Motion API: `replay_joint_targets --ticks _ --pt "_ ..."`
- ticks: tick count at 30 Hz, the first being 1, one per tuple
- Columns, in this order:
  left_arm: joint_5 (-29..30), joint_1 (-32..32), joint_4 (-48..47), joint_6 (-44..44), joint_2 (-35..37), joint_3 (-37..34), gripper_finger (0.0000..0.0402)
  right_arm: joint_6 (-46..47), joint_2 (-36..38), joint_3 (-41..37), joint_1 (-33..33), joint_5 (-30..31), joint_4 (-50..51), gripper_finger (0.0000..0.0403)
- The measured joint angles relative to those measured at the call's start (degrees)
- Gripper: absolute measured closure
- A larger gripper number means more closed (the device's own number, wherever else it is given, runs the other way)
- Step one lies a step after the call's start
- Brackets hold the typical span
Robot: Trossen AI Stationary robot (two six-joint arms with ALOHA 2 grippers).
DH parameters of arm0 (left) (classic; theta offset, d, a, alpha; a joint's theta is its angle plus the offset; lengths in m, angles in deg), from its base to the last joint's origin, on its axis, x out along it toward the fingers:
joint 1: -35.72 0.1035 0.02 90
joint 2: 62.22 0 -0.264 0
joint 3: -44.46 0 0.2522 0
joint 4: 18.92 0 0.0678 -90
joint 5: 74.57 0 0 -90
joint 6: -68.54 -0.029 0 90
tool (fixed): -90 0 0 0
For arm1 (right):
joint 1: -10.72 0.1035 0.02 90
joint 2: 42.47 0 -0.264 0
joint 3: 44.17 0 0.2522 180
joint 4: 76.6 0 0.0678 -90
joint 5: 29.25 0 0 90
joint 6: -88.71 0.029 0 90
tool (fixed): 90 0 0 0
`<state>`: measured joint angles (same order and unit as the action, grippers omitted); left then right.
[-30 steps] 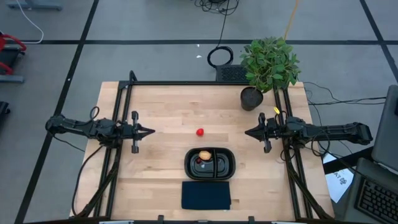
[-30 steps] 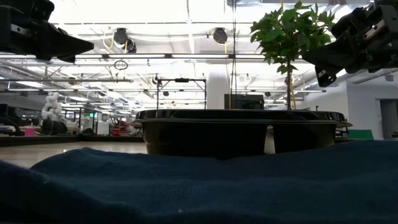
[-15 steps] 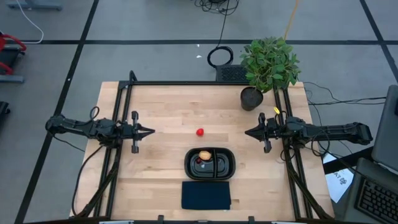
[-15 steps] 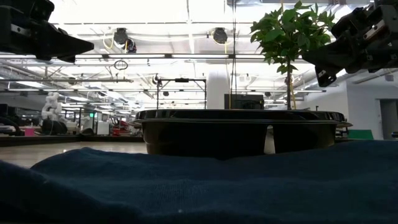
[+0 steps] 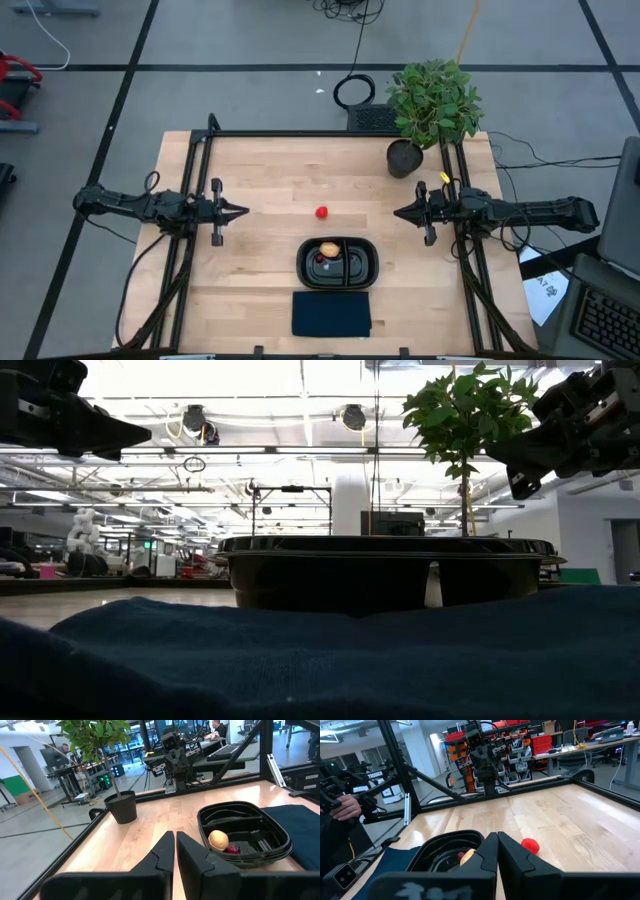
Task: Pick and placing Produce into tupperware
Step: Put the strawberry into the black container
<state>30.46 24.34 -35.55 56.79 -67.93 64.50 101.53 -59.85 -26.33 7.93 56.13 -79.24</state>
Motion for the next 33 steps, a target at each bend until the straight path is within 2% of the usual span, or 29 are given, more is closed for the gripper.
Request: replay_joint_targets --ticks 8,18,22,25,28,31,33 --pt "0.0 0.0 0.0 0.0 0.0 0.0 0.0375 0.0 0.0 0.0 0.0 0.0 0.0 0.0403" --pt "0.0 0.0 0.0 0.5 0.0 0.0 0.0399 0.0 0.0 0.0 0.0 0.0 0.0 0.0403" --pt "0.1 0.0 0.0 1.9 0.0 0.0 0.0392 -0.1 0.0 0.0 0.0 0.0 0.0 0.0403" --pt "2.0 0.0 0.1 3.2 -0.1 0.0 0.0383 -2.6 0.0 0.0 0.0 0.0 0.0 0.0403" --pt "6.4 0.2 0.2 6.1 -1.0 0.0 0.0383 -4.4 0.0 0.0 0.0 0.0 0.0 0.0403" --pt "10.1 1.2 1.0 8.6 -3.6 0.0 0.0396 -4.5 0.0 0.0 0.0 0.0 0.0 0.0403" --pt "10.5 2.4 3.8 9.2 -6.1 0.0 0.0398 -4.9 0.0 0.0 0.0 0.0 0.0 0.0403"
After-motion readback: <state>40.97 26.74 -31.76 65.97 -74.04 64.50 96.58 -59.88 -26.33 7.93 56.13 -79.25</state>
